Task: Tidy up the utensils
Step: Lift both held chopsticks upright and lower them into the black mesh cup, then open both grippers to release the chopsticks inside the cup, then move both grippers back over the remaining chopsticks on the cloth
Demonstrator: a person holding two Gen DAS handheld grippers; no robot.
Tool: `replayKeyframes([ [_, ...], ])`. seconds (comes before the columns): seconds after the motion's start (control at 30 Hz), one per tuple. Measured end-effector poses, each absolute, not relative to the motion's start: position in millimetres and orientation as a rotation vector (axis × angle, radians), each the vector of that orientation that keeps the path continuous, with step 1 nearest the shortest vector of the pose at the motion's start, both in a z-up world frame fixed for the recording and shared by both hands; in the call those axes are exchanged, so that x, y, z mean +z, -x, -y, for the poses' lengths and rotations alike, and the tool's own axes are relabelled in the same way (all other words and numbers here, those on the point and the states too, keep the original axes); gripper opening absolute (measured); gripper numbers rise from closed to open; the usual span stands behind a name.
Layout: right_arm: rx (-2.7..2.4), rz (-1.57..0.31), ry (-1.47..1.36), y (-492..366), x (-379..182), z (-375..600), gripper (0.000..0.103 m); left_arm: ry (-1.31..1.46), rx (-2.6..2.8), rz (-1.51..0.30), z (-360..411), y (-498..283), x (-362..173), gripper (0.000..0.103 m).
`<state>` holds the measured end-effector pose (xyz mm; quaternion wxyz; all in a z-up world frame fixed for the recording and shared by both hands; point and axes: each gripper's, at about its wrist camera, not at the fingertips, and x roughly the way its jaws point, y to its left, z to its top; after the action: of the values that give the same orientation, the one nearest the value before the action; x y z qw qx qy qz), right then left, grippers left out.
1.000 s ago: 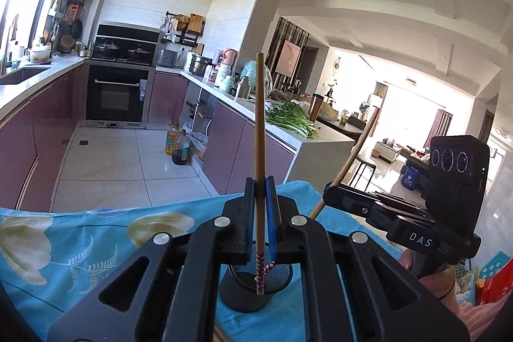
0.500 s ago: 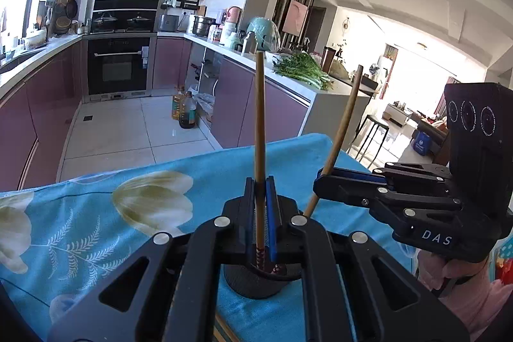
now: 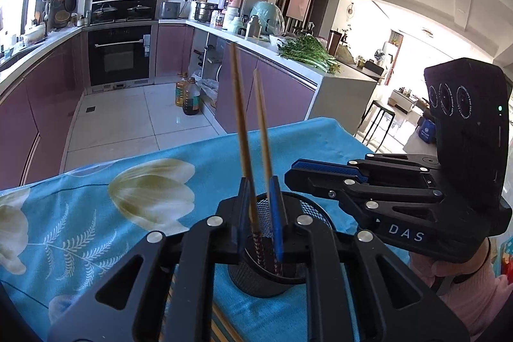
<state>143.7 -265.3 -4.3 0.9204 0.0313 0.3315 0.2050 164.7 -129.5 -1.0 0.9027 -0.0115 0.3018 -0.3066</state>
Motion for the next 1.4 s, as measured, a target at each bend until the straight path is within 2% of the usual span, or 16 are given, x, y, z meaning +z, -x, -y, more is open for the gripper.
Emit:
replayKeyframes([
  [0.07,0.419,-0.675,-0.077,-143.3,-5.1,266.4,0.012,0.022,-0.622,-0.612,128.6,-159.0,2.7,0.025],
  [0.3,0.439,-0.623,-0.103,-123.5,2.0,269.6,0.023,0.022,-0.591,-0.544,102.1,-133.0,22.5,0.034],
  [0.37,0.458,-0.6,-0.1,-111.9,6.1,268.4,0.025,0.023,-0.568,-0.52,88.9,-121.9,28.3,0.043],
  [0.53,0.54,-0.547,-0.073,-80.1,16.0,261.6,0.037,0.01,-0.518,-0.5,59.8,-96.4,29.2,0.048],
  [0.63,0.605,-0.537,-0.044,-61.6,15.9,248.6,0.041,-0.004,-0.48,-0.517,44.1,-85.1,18.8,0.049],
  [0.97,0.668,-0.701,-0.033,-51.3,-37.7,212.5,0.042,-0.03,-0.385,-0.657,2.2,-69.4,-36.5,0.049],
  [1.4,0.586,-0.866,-0.063,-60.8,-87.3,199.5,0.041,-0.042,-0.353,-0.808,8.1,-75.5,-80.4,0.049],
])
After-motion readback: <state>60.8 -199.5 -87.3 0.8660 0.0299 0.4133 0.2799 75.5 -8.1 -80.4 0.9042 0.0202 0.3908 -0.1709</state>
